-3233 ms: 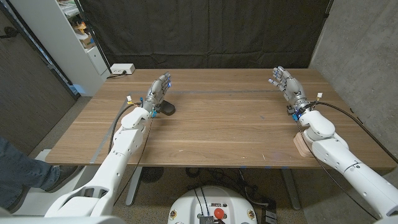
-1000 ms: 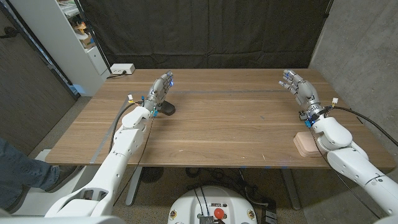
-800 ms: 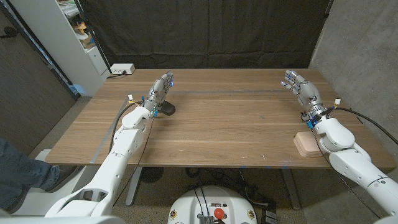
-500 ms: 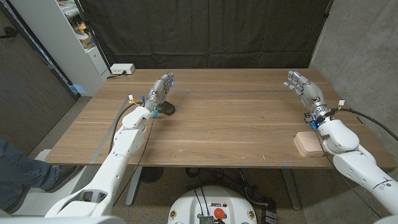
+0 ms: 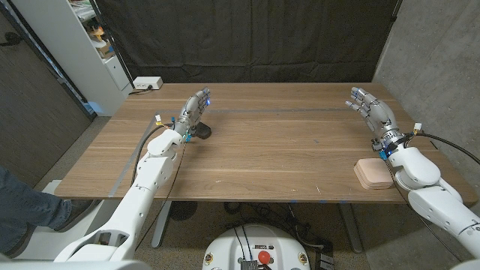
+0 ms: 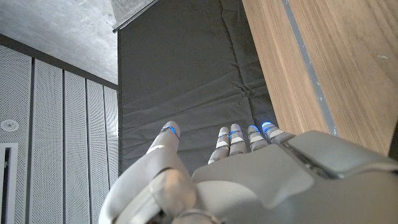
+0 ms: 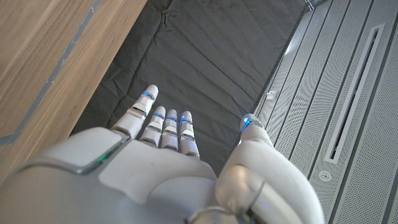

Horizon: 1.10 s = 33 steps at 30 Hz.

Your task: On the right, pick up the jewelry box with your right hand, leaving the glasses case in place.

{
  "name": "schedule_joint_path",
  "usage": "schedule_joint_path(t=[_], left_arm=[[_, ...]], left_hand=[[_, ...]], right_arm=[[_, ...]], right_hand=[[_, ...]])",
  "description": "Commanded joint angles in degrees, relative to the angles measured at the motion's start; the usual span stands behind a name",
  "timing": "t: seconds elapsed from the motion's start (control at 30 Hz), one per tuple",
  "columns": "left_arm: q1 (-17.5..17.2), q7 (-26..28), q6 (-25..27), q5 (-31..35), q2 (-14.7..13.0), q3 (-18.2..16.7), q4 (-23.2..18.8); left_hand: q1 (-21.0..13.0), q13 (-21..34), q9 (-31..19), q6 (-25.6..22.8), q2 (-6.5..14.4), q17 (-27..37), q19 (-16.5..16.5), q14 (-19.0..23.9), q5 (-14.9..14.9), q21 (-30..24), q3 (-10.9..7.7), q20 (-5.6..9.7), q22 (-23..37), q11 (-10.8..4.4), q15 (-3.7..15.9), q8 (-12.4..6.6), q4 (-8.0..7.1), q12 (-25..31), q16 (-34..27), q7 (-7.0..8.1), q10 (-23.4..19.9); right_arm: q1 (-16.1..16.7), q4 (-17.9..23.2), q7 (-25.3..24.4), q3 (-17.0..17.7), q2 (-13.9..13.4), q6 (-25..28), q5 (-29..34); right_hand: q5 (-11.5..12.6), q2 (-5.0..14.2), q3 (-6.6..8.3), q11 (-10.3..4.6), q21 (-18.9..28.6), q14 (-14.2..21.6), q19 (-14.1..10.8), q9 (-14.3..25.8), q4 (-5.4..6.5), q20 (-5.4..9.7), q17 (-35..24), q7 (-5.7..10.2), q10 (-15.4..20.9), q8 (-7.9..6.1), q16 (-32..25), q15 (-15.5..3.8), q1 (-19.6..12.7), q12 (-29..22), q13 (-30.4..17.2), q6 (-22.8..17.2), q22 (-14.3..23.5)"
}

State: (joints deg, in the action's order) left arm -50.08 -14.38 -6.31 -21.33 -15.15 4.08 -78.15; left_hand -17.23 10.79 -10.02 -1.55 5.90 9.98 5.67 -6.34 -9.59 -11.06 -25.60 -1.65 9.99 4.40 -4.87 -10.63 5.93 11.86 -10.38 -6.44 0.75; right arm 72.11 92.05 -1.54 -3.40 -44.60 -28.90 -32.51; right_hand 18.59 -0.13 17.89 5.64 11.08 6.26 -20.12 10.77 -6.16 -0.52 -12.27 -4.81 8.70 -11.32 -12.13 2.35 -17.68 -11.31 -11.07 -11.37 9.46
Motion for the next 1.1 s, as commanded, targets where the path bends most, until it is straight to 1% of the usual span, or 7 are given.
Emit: schedule_joint_path(t=[0.03,0.43,0.53,0.8,1.0,1.1], left_arm=[[0.2,-0.2,0.2,0.1,-0.2,0.2,0.1],[0.7,-0.4,0.4,0.3,-0.4,0.6,0.0],[0.7,-0.4,0.4,0.3,-0.4,0.6,-0.2],[1.0,-0.3,0.5,0.4,-0.4,0.8,0.0],[1.6,-0.5,0.5,0.4,-0.1,0.9,1.2],[2.0,-0.8,0.3,0.4,0.1,1.1,1.9]], left_hand=[[0.0,0.3,-0.2,-0.3,0.7,0.3,0.4,0.2,-0.5,-0.3,-0.32,-0.18,0.2,0.31,-0.22,-0.06,0.2,0.3,-0.2,-0.18,-0.3],[-0.2,0.3,-0.2,-0.3,1.0,0.3,0.4,0.2,-0.6,-0.3,-0.48,-0.25,0.2,0.31,-0.25,-0.06,0.31,0.3,-0.2,-0.2,-0.4],[-0.2,0.3,-0.2,-0.4,1.0,0.3,0.4,0.2,-0.6,-0.3,-0.5,-0.27,0.2,0.3,-0.27,-0.06,0.33,0.3,-0.2,-0.18,-0.4],[-0.3,0.3,-0.2,-0.3,1.1,0.2,0.4,0.2,-0.6,-0.3,-0.57,-0.25,0.2,0.31,-0.26,-0.04,0.4,0.3,-0.2,-0.13,-0.3],[-0.4,0.3,-0.2,-0.3,1.1,0.2,0.4,0.2,-0.6,-0.3,-0.6,-0.32,0.2,0.36,-0.23,-0.04,0.46,0.3,-0.2,-0.15,-0.3],[-0.4,0.3,-0.2,-0.3,1.1,0.2,0.4,0.3,-0.6,-0.3,-0.6,-0.32,0.2,0.39,-0.27,-0.04,0.47,0.3,-0.2,-0.15,-0.3]], right_arm=[[2.7,1.1,-0.2,1.6,-0.8,0.7,0.1],[4.0,1.3,-0.5,3.0,0.0,-0.9,0.6],[4.5,1.8,-1.0,3.4,0.2,-0.6,0.5],[4.9,1.5,-0.7,3.9,0.6,-1.1,0.6],[5.0,1.3,-0.5,4.3,1.2,-1.7,0.0],[5.7,2.0,-1.3,5.1,1.2,-1.5,0.2]], right_hand=[[-0.3,-0.09,0.0,-0.06,0.1,0.5,-0.5,0.2,-0.33,0.14,-0.2,-0.03,0.6,-0.34,-0.4,-0.2,-0.7,-0.4,-0.1,-0.5,0.2],[-0.3,-0.08,-0.02,0.03,0.1,0.7,-0.6,0.2,-0.36,0.0,-0.2,0.05,0.8,-0.42,-0.4,-0.27,-0.7,-0.4,-0.1,-0.8,0.2],[-0.3,-0.09,-0.03,0.05,0.1,0.7,-0.6,0.2,-0.36,-0.03,-0.2,0.06,0.8,-0.41,-0.4,-0.27,-0.7,-0.4,-0.1,-0.8,0.2],[-0.3,-0.11,-0.06,-0.02,0.0,0.8,-0.6,0.2,-0.38,-0.07,-0.2,0.1,0.9,-0.42,-0.4,-0.23,-0.7,-0.4,-0.1,-0.9,0.2],[-0.3,-0.13,-0.07,-0.02,0.0,0.9,-0.7,0.2,-0.39,-0.1,-0.2,0.14,1.0,-0.45,-0.5,-0.23,-0.7,-0.4,-0.1,-1.1,0.2],[-0.3,-0.13,-0.08,-0.02,0.0,0.9,-0.7,0.2,-0.4,-0.12,-0.2,0.1,0.9,-0.45,-0.4,-0.21,-0.7,-0.4,-0.1,-1.1,0.2]])
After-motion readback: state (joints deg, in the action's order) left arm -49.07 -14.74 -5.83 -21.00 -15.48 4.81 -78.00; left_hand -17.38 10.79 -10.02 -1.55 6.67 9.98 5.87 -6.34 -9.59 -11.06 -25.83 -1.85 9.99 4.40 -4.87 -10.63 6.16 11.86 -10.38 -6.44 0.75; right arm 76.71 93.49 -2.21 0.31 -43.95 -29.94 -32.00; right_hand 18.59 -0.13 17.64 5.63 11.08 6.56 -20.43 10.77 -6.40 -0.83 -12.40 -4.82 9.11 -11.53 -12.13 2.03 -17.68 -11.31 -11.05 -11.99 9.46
